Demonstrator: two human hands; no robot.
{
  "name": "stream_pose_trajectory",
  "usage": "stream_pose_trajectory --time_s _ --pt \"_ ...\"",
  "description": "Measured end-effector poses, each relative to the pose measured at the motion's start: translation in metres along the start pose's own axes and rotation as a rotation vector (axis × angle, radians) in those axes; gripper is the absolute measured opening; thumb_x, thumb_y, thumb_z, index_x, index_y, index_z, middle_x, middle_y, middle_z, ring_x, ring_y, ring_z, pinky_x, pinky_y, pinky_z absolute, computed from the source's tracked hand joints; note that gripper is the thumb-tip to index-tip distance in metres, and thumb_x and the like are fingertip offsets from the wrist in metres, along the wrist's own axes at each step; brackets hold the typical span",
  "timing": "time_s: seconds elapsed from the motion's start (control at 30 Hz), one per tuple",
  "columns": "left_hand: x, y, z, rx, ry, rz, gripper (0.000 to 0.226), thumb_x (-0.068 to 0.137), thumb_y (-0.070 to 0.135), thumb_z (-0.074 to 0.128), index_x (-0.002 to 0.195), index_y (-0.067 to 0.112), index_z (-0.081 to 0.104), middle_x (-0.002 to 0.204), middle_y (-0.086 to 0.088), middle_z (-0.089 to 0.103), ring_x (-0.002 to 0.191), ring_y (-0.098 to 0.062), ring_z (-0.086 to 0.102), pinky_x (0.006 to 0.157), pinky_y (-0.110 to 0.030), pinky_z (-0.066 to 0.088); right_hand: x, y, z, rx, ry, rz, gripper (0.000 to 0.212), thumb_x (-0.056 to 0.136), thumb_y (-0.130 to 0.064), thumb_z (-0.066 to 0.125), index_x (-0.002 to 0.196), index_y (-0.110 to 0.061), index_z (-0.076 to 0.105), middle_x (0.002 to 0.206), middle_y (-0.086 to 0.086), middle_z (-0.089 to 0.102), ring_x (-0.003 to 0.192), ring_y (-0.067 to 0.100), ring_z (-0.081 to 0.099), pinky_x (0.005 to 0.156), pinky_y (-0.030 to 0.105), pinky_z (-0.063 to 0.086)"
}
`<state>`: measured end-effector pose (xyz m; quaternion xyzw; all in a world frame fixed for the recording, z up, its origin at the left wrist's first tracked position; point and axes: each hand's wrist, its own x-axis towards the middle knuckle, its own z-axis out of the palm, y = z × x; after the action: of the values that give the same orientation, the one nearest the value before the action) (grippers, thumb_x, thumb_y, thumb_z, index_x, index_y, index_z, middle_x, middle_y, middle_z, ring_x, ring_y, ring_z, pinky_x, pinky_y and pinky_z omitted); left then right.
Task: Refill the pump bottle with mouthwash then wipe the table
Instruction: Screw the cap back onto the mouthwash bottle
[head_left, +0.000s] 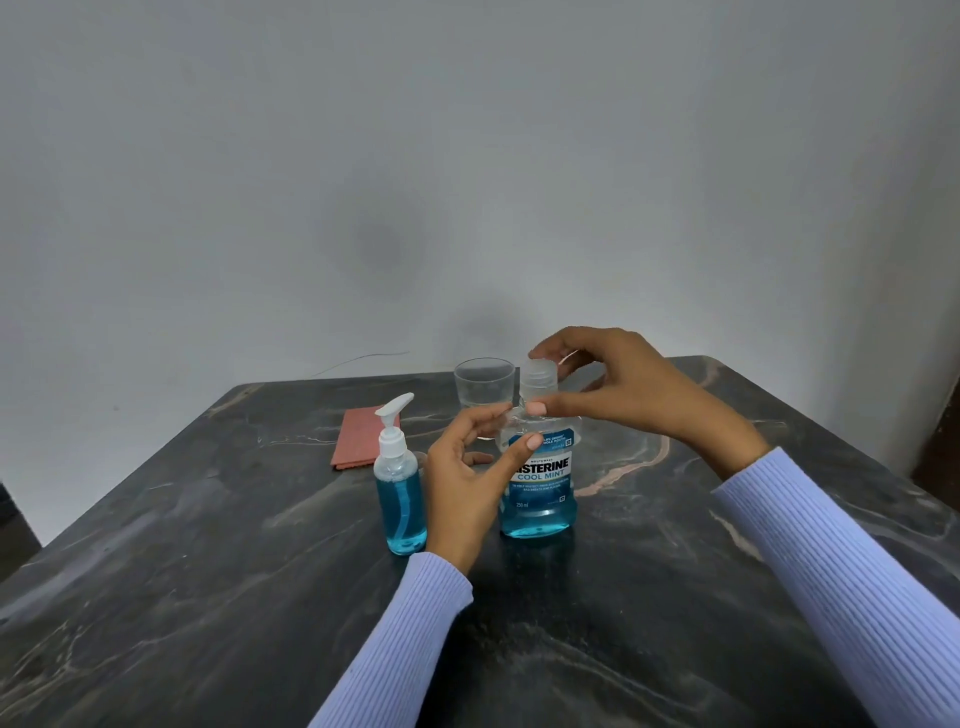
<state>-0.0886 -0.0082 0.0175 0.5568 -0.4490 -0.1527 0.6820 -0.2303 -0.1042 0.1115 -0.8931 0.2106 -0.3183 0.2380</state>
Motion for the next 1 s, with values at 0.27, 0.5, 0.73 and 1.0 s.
stream_pose_trajectory --time_s 0.27,0.5,0.73,1.0 --pt "0.0 0.002 -0.001 -0.005 -0.001 -0.014 0.039 0.074 0.026 0.077 0.11 0.02 0.063 0.114 0.002 0.068 0.105 -0.01 0.063 0.085 -0.027 0.055 -0.005 0.0 0.0 0.24 0.061 0.042 0.042 0.073 -0.018 0.078 0.113 -0.021 0.065 0.099 -0.002 0.069 0.092 0.008 0.066 0.077 0.019 0.054" --pt "0.0 0.003 0.0 -0.012 0.0 -0.02 0.037 0.073 0.027 0.077 0.107 0.025 0.062 0.114 0.004 0.068 0.105 -0.008 0.063 0.081 -0.019 0.052 -0.01 0.003 0.008 0.38 0.039 0.058 0.048 0.074 -0.009 0.076 0.12 -0.018 0.062 0.108 -0.004 0.07 0.1 0.004 0.065 0.084 0.016 0.052" --pt "0.001 0.002 0.0 -0.011 0.014 -0.013 0.034 0.073 0.027 0.078 0.103 0.028 0.063 0.11 0.007 0.068 0.103 -0.006 0.063 0.078 -0.016 0.05 -0.011 0.001 0.022 0.257 0.181 0.083 0.05 0.066 -0.026 0.083 0.111 -0.022 0.063 0.098 -0.004 0.069 0.088 0.003 0.065 0.077 0.017 0.054" --pt "0.0 0.002 0.0 -0.022 0.01 -0.009 0.035 0.072 0.027 0.078 0.103 0.027 0.063 0.11 0.006 0.068 0.103 -0.006 0.062 0.078 -0.018 0.051 -0.014 0.0 0.027 0.296 0.241 0.087 0.044 0.067 -0.022 0.082 0.108 -0.017 0.066 0.092 -0.007 0.069 0.082 -0.002 0.064 0.073 0.011 0.051"
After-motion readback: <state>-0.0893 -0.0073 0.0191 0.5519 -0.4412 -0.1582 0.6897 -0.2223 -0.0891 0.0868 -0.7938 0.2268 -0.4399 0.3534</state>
